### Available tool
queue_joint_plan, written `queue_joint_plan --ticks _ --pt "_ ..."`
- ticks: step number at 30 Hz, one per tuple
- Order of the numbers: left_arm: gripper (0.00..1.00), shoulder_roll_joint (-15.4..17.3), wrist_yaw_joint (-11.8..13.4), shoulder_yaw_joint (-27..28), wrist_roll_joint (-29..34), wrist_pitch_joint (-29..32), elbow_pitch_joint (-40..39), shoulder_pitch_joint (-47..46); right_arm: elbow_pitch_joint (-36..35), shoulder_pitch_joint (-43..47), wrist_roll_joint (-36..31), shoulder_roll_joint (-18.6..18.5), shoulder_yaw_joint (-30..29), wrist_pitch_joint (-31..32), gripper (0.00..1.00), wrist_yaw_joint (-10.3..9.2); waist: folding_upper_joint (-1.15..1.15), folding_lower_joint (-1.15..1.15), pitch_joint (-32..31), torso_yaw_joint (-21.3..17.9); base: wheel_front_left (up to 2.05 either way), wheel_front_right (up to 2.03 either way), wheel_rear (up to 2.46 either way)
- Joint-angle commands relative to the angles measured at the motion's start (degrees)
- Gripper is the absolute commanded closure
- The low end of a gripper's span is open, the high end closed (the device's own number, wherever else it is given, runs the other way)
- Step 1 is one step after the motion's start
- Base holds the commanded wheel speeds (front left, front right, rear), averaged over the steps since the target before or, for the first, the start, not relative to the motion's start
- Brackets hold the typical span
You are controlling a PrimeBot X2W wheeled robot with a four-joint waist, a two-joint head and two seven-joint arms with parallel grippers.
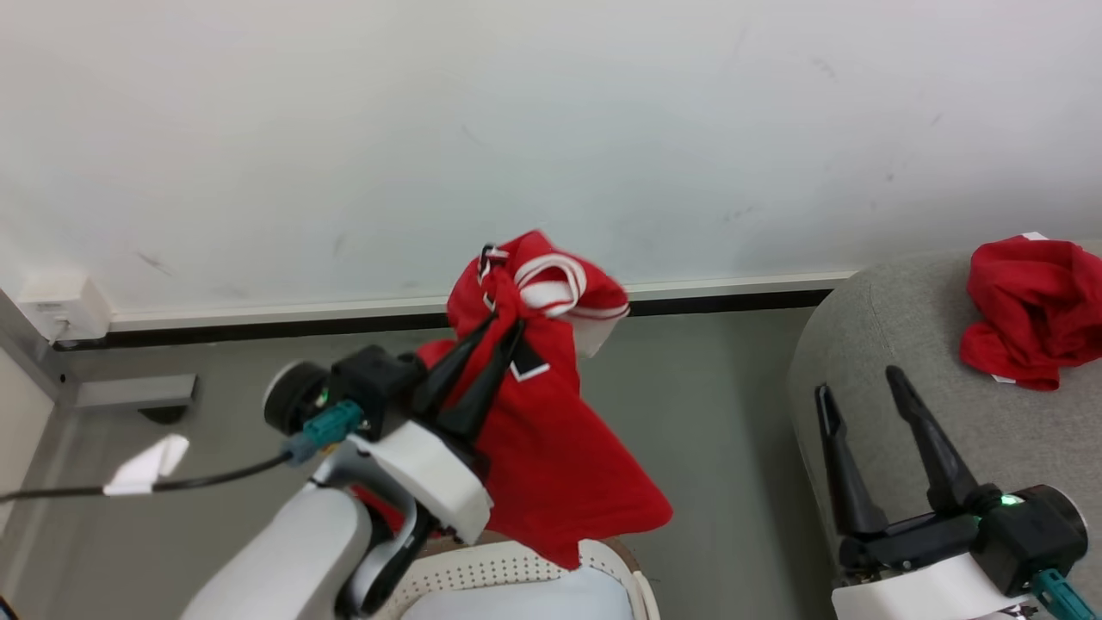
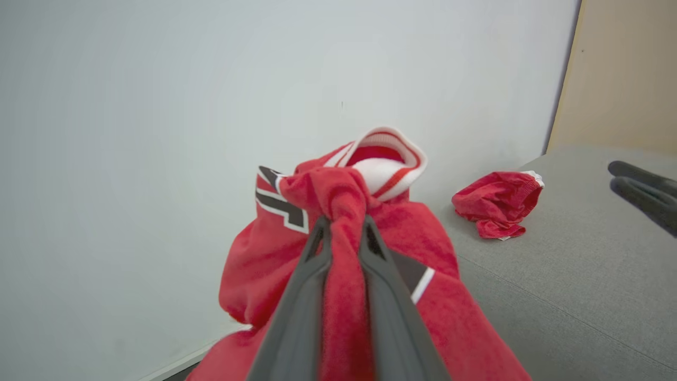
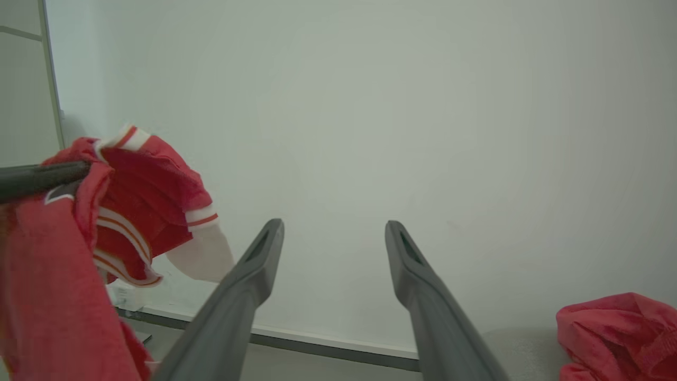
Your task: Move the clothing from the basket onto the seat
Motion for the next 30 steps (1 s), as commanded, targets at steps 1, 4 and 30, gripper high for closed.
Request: queue_joint_plan --ticks 1,4,30 --pt "1.00 1.01 0.62 0.60 0.70 1.35 -2.61 -1.26 0.13 0.77 0.42 -0.32 0.69 0.06 0.00 -0.15 0.00 0.01 -0.04 -0.04 0.00 0.00 0.00" --pt "1.00 1.40 1.48 1.19 0.52 3.41 -6.69 -2.66 0.12 0.81 0.65 -0.65 1.58 0.06 0.00 -0.15 0.00 0.01 0.11 0.00 0.00 0.00 0.00" --pt "1.00 -2.30 -0.15 -3.03 -1.07 5.12 -8.89 -3.89 4.77 -10.86 10.41 -6.08 29.39 0.06 0.00 -0.15 0.00 0.01 1.02 3.23 0.00 0.00 0.00"
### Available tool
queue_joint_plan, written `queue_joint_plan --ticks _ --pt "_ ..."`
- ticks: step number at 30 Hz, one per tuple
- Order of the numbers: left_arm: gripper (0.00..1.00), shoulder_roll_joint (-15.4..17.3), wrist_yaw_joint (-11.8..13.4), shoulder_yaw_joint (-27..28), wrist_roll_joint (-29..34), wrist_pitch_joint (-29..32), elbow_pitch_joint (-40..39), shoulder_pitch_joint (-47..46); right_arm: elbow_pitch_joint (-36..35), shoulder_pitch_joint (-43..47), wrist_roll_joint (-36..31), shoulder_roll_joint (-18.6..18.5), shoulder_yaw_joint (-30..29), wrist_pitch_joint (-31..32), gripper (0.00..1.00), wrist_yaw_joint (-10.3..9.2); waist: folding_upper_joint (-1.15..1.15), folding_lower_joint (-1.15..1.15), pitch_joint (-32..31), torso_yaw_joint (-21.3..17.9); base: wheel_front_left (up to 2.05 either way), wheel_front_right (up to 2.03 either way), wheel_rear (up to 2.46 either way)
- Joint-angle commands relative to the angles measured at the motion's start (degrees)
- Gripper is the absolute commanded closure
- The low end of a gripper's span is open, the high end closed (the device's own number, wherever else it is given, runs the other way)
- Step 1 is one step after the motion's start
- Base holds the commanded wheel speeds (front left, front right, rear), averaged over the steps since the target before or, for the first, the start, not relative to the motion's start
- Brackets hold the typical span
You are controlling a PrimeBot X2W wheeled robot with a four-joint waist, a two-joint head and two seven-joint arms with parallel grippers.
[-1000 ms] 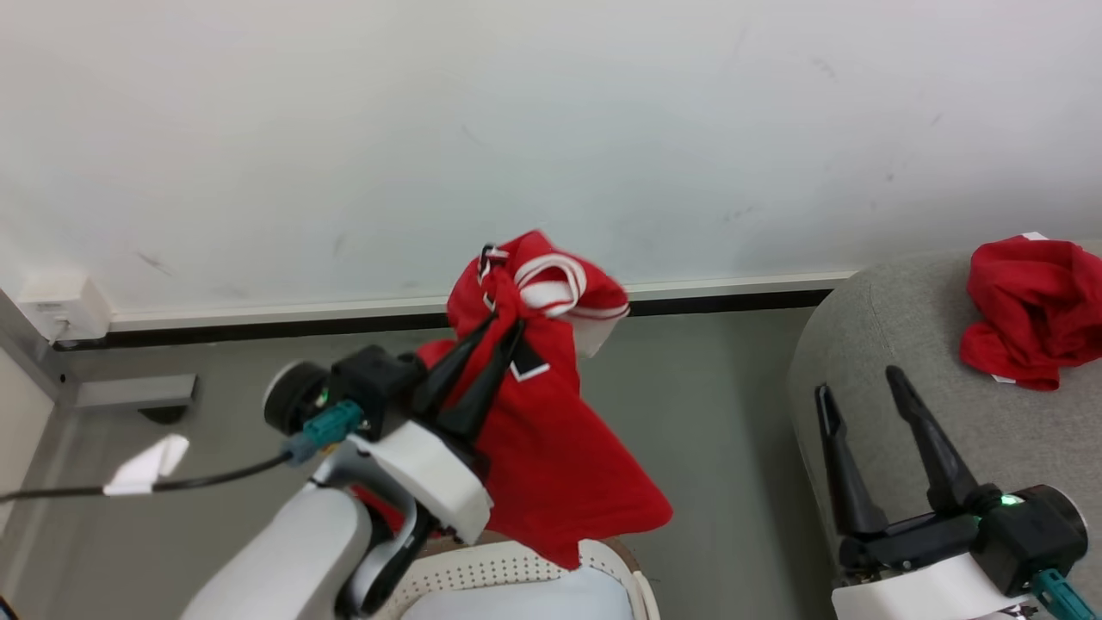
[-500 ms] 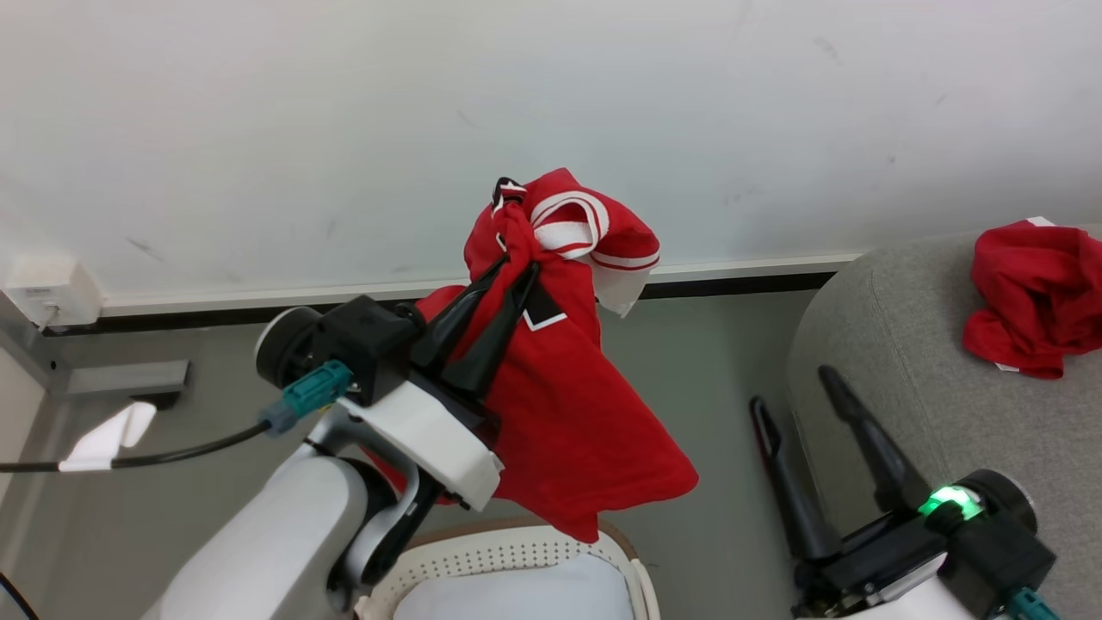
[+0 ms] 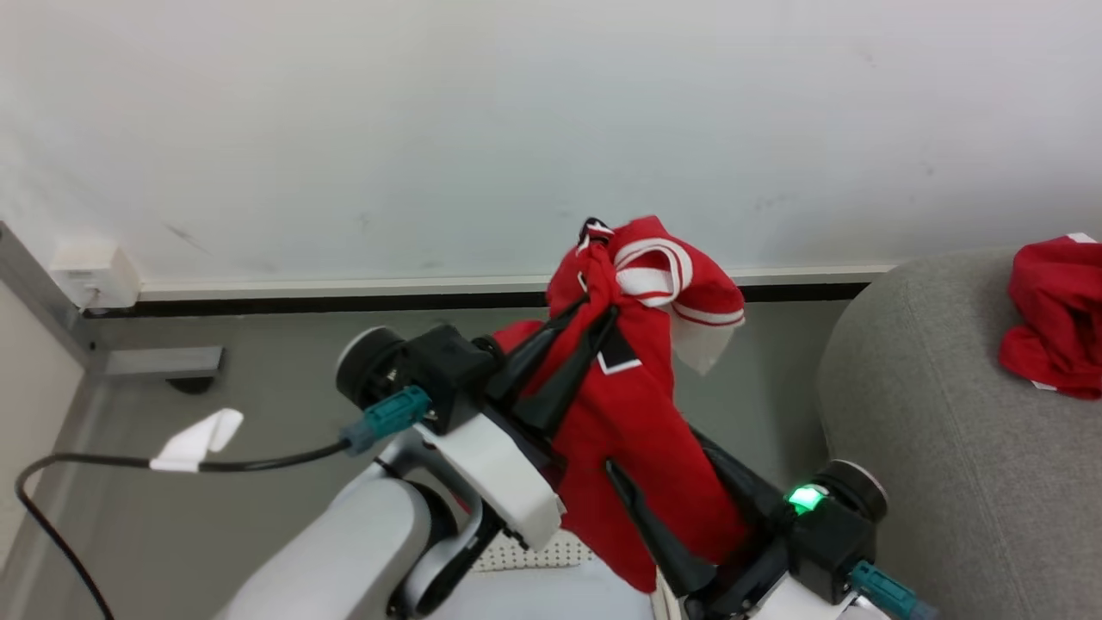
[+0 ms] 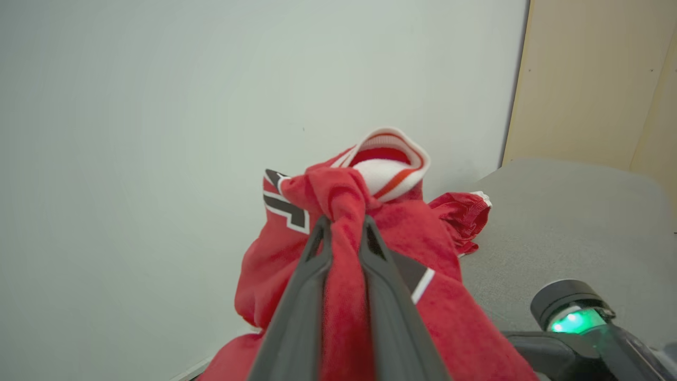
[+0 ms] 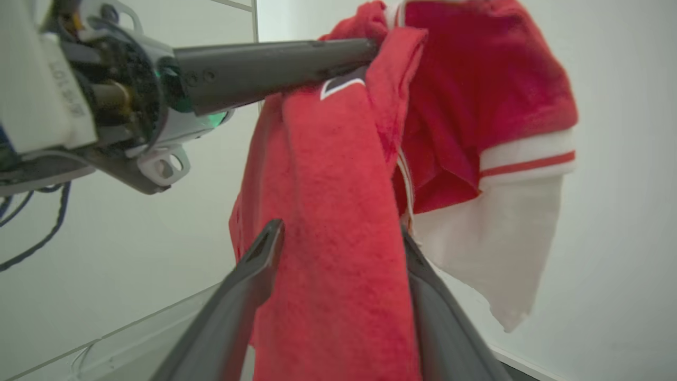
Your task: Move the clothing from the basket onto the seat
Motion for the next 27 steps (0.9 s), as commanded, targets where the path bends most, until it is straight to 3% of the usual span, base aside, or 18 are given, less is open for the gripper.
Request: queue_joint_plan --ticks 1,11,12,13,14,15,27 --pt "1.00 -0.82 -0.51 -0.98 -0.19 -0.04 0.39 0.88 2.17 -1.68 1.43 -0.18 2.21 0.06 0.00 -0.15 0.00 -0.01 -0.82 1.81 0.00 0.00 0.00" --pt "1.00 -4.22 -1.73 -4.82 -0.87 -0.68 1.43 2.32 8.12 -4.76 5.16 0.96 6.96 0.06 0.00 -0.15 0.00 -0.01 -1.71 6.94 0.00 0.00 0.00" --pt "1.00 -4.37 -1.70 -4.97 -0.79 -0.75 1.57 2.43 8.58 -4.63 5.29 1.04 7.25 0.06 0.17 -0.15 0.00 -0.01 -1.87 7.46 0.00 0.00 0.00" --pt "1.00 -4.39 -1.60 -5.01 -0.85 -0.81 1.73 2.54 9.00 -4.60 5.31 1.05 7.45 0.06 0.53 -0.15 0.00 -0.01 -2.03 7.87 0.00 0.00 0.00" --pt "1.00 -4.32 -1.46 -4.99 -0.90 -0.87 1.87 2.63 9.19 -4.49 5.42 1.16 7.53 0.06 0.83 -0.15 0.00 -0.01 -2.18 8.21 0.00 0.00 0.00" --pt "1.00 -4.18 -1.38 -4.94 -0.94 -0.90 1.97 2.72 9.31 -4.27 5.55 1.26 7.61 0.06 1.00 -0.15 0.00 -0.01 -2.33 8.47 0.00 0.00 0.00" --pt "1.00 -3.13 -0.09 -4.39 -1.84 -1.17 2.75 4.12 6.71 -2.77 5.37 0.59 6.45 0.05 1.00 -0.15 0.00 -0.01 -2.63 7.80 0.00 0.00 0.00"
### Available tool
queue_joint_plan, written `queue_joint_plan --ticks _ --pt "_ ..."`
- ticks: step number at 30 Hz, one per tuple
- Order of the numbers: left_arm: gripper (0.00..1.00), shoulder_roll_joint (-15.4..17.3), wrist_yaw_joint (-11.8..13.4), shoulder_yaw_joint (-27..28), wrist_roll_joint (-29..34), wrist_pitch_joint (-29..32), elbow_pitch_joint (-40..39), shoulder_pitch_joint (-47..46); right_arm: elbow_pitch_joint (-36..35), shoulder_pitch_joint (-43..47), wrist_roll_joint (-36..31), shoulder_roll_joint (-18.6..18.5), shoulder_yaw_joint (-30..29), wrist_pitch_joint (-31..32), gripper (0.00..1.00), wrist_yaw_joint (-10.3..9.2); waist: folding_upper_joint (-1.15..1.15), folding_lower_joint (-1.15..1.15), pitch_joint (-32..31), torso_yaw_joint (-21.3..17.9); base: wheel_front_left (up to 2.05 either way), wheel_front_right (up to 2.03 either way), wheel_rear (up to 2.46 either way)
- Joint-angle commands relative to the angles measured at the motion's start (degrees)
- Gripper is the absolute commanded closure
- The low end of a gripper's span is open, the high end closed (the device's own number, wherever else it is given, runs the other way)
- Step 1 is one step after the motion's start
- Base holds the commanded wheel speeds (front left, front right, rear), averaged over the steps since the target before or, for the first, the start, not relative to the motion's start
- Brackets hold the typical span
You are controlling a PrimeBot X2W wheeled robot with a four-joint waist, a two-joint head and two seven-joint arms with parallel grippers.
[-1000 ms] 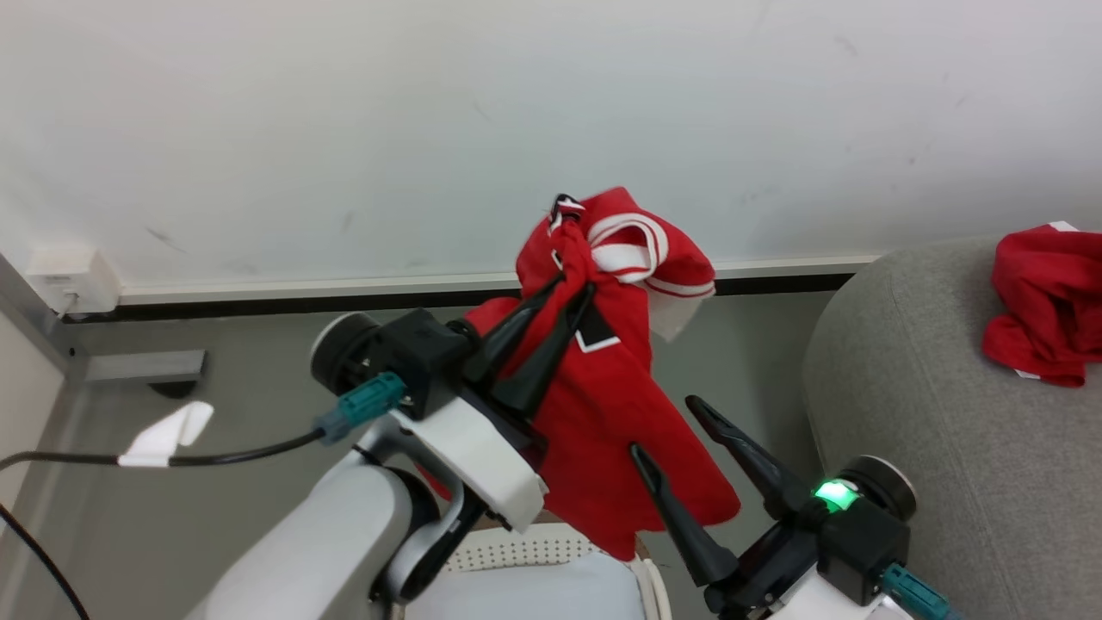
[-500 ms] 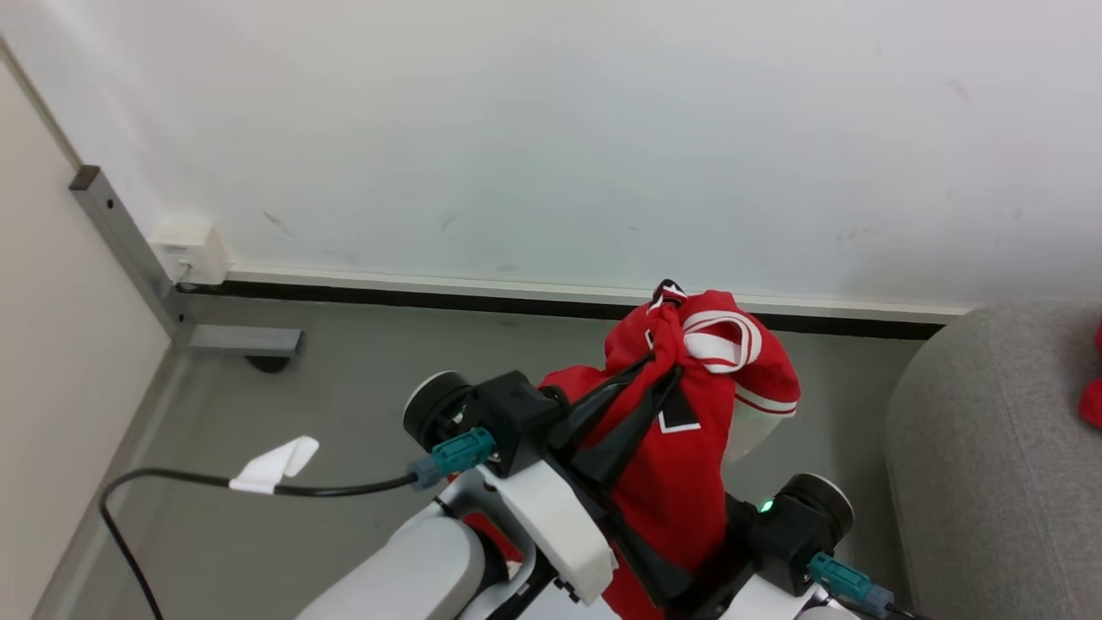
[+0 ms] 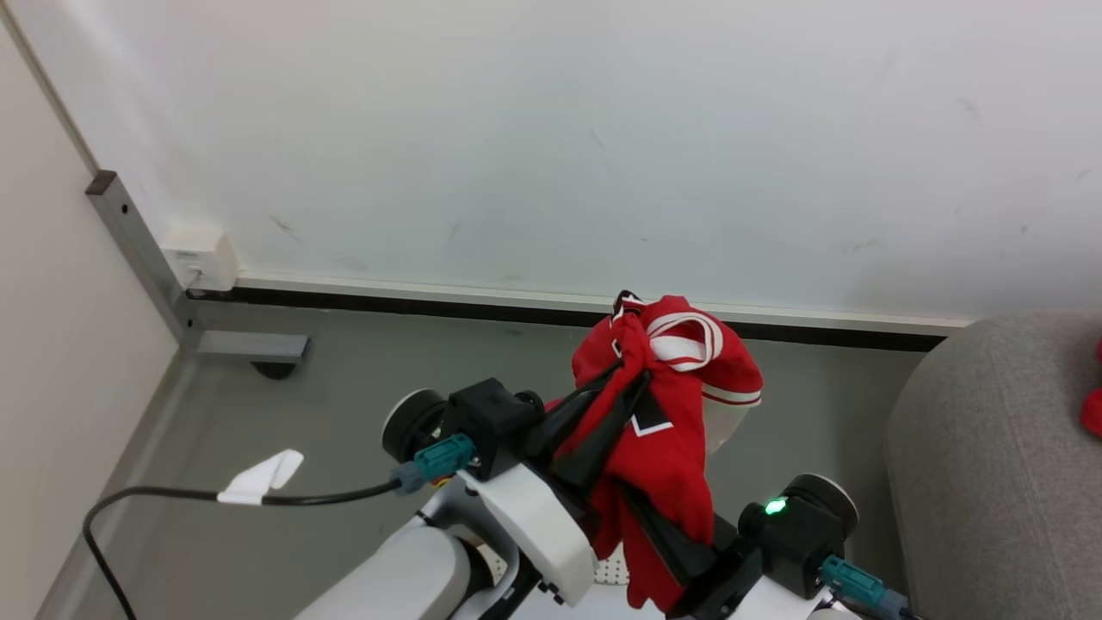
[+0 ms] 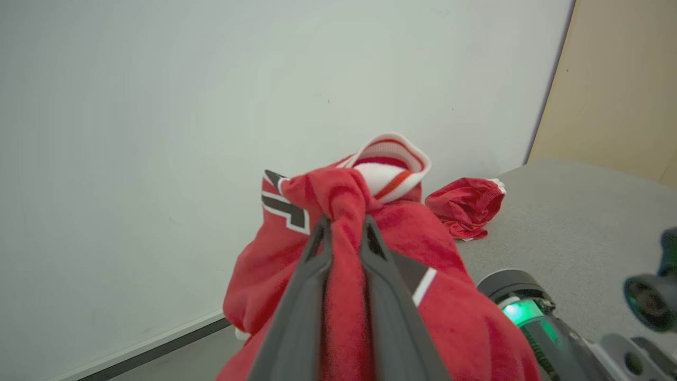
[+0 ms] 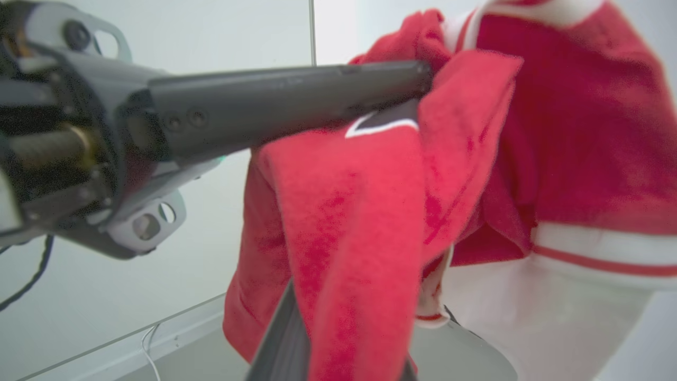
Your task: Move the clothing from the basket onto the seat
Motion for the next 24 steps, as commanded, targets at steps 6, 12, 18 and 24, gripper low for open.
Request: queue_joint_plan --ticks 6,12,18,24 --pt "0.00 0.68 0.89 0.57 -1.08 -0.62 0.05 1.23 -2.55 1.69 -1.07 -1.35 -3.25 0.03 1.00 -0.15 0.00 0.00 0.73 -3.43 0.00 0.00 0.00" --pt "0.00 1.51 1.07 0.57 -0.27 -1.06 -1.07 1.20 -4.11 2.62 -2.41 -2.24 -8.05 0.01 1.00 -0.15 0.00 0.00 1.80 -7.76 0.00 0.00 0.00" --pt "0.00 2.52 0.04 -0.20 0.52 -2.11 -2.62 1.04 -6.44 3.19 -4.55 -3.52 -14.20 0.02 1.00 -0.15 0.00 0.00 3.80 -13.86 0.00 0.00 0.00" --pt "0.00 3.11 -0.64 -0.73 1.22 -3.12 -3.34 0.64 -9.45 4.52 -6.55 -5.42 -21.14 0.02 1.00 -0.15 0.00 0.00 5.54 -20.42 0.00 0.00 0.00"
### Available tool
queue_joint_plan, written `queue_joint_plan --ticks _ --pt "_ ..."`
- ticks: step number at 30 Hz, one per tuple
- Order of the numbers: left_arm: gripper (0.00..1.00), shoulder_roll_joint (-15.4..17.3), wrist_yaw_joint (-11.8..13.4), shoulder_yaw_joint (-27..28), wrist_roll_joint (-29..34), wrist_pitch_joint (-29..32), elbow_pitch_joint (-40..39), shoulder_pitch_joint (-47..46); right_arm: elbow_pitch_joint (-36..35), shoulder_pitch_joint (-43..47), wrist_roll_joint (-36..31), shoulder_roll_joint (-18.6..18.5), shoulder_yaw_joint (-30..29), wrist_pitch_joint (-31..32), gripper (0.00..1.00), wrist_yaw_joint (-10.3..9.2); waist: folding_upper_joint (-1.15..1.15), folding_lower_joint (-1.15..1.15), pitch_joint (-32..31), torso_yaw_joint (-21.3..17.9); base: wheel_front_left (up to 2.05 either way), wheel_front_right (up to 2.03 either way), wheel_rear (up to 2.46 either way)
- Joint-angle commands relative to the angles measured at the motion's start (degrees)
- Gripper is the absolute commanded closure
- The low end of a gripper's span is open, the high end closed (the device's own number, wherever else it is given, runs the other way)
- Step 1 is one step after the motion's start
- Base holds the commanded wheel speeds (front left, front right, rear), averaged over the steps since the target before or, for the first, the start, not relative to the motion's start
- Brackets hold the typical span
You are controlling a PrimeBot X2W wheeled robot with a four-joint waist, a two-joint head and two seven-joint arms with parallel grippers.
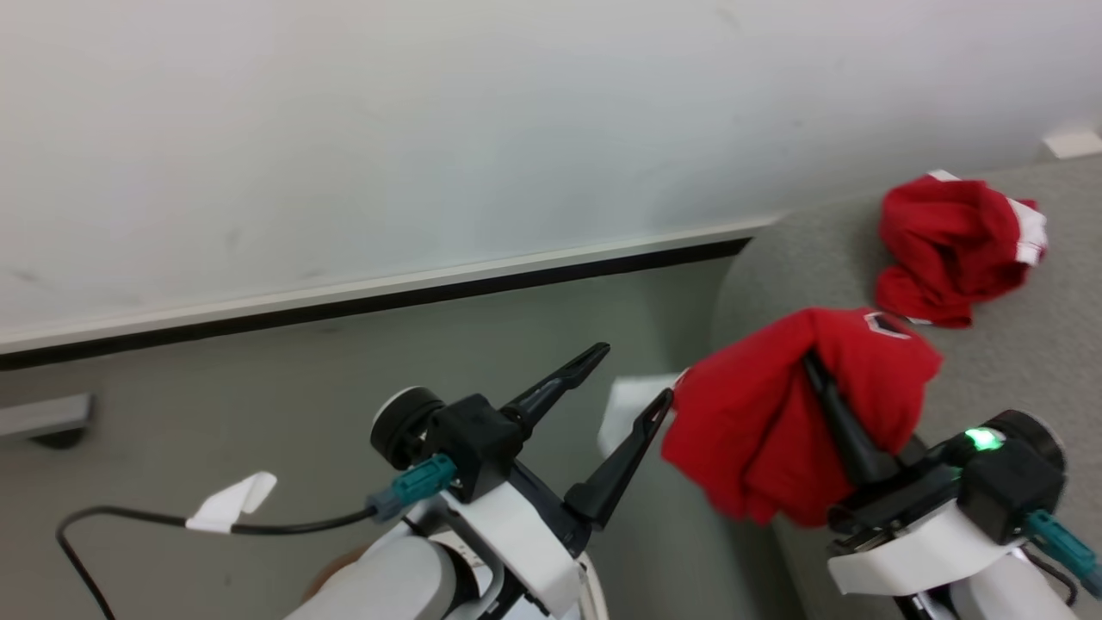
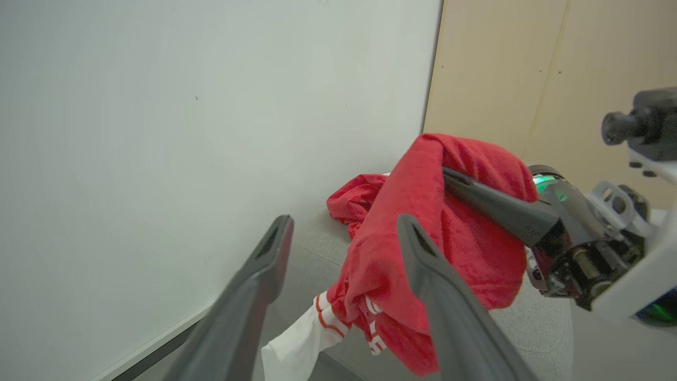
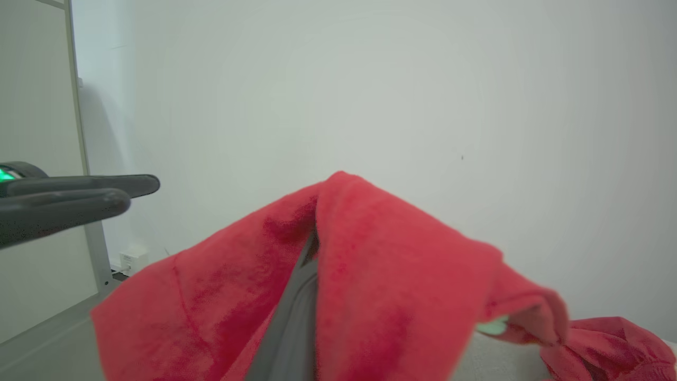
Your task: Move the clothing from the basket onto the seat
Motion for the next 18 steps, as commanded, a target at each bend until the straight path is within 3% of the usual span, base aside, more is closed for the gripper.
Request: queue_joint_plan --ticks 1,9,18 --pt "0.00 0.43 -0.07 -0.08 0.62 -0.51 -0.16 -0.02 -1.05 1.02 -0.62 -0.64 -1.66 0.00 1.00 -0.15 0.00 0.00 1.66 -4.62 0.00 0.00 0.00" --pt "0.00 -0.37 -0.87 -1.64 0.52 -1.71 -0.50 0.85 -5.10 4.14 -2.41 -1.78 -8.31 0.01 1.00 -0.15 0.00 0.00 3.14 -11.28 0.00 0.00 0.00" --pt "0.00 -0.32 -1.39 -3.84 1.82 -0.90 0.38 0.62 -7.48 5.42 -1.65 -1.81 -11.07 0.01 1.00 -0.15 0.00 0.00 4.17 -13.40 0.00 0.00 0.00"
